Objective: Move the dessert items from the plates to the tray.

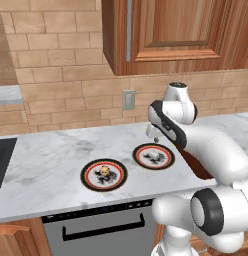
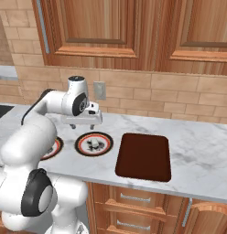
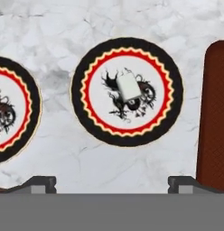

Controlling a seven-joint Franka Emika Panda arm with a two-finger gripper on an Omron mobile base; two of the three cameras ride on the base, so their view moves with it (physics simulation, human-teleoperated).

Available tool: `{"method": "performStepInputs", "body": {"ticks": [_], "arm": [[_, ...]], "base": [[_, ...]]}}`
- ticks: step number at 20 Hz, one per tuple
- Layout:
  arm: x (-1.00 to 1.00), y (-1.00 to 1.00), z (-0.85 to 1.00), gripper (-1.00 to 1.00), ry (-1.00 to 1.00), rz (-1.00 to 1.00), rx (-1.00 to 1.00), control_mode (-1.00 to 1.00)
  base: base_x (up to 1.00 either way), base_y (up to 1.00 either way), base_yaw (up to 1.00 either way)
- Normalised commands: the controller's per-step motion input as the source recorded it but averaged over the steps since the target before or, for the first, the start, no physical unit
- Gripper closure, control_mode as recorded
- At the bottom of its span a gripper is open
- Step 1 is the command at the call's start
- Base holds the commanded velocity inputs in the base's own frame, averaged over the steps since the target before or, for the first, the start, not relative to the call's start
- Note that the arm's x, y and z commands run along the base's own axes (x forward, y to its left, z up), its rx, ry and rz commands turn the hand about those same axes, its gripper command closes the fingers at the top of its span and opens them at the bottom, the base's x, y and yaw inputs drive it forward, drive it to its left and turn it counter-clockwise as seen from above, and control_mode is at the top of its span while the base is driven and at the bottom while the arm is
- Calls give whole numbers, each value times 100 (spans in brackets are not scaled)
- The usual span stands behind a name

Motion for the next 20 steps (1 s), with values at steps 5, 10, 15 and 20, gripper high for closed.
{"method": "performStepInputs", "body": {"ticks": [5,10,15,20], "arm": [[25,-5,-77,-100,5,8,-1,-100],[33,-6,-74,-100,5,8,-5,-100],[41,-8,-47,-100,0,8,0,-100],[43,-4,-24,-100,0,6,0,-100]], "base": [[0,0,0],[0,0,0],[0,0,0],[0,0,0]]}}
